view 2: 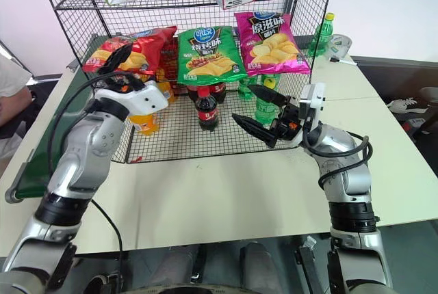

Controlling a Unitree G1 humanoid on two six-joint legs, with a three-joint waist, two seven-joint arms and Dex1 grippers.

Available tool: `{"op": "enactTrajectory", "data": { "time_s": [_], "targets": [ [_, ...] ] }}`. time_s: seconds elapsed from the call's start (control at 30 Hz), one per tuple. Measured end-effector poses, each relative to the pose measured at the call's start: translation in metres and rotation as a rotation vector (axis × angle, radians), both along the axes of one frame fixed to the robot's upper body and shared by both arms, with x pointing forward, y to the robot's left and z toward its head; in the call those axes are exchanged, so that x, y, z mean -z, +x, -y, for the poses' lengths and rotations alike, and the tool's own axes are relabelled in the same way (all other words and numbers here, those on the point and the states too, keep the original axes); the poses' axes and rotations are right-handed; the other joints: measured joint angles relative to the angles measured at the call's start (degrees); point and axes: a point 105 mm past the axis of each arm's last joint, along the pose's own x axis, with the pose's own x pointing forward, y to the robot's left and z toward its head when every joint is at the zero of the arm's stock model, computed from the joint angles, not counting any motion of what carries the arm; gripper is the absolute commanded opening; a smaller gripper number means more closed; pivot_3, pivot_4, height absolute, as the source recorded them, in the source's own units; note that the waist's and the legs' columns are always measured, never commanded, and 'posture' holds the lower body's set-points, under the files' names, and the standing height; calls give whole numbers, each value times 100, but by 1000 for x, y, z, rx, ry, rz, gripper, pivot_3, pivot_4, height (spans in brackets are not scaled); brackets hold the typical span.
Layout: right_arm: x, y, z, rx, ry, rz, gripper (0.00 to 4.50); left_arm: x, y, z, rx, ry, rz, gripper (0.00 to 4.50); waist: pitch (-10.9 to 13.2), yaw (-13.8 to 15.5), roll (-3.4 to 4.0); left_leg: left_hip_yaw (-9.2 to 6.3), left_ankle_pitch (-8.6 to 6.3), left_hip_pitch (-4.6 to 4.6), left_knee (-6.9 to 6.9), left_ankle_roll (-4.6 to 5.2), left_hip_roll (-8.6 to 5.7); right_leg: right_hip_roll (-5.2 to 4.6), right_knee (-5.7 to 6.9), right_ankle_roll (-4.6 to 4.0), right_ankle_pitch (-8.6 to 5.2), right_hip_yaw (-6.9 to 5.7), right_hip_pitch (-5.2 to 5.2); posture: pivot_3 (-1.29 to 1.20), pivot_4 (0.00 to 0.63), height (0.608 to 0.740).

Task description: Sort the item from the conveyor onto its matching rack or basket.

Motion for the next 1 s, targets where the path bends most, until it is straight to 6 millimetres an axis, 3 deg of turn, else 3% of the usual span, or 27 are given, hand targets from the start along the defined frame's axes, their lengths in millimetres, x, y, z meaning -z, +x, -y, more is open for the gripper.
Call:
{"op": "enactTrajectory", "data": {
  "time_s": [0.13, 0.27, 0.5, 0.7, 1.0],
  "targets": [
    [7, -2, 7, 7, -23, -24, 4500, 16, -25, -25, 70, -110, -117, 4478, 1, -27, 2, -1, 0, 0, -3, 0, 3, -1, -6, -1, 0, 1, 0, 0, 150, 740],
    [12, -5, 14, 18, -46, -47, 4500, 19, -49, -48, 128, -288, -195, 4478, 2, -7, 3, -1, -1, 1, -2, 0, 3, -4, -11, -2, -1, -1, 7, 0, 150, 740],
    [14, -12, 25, 10, -103, -59, 4500, 47, -74, -91, 229, -893, -540, 4478, 4, 8, 1, -4, -3, 2, -1, 3, 4, -4, -19, -2, -1, -7, 15, 0, 150, 740],
    [15, -18, 54, 39, -209, -73, 4500, 45, -99, -119, 199, -858, -642, 4478, 6, 16, 6, -3, -3, 6, -3, 4, 4, -6, -28, -5, -2, -6, 23, 0, 150, 740],
    [35, -26, 99, 96, -355, -144, 4500, 73, -114, -177, 53, -921, -662, 4478, 9, 20, 10, 0, -7, 6, -6, 9, 4, -12, -39, -9, -5, -5, 26, 0, 150, 740]
  ]
}}
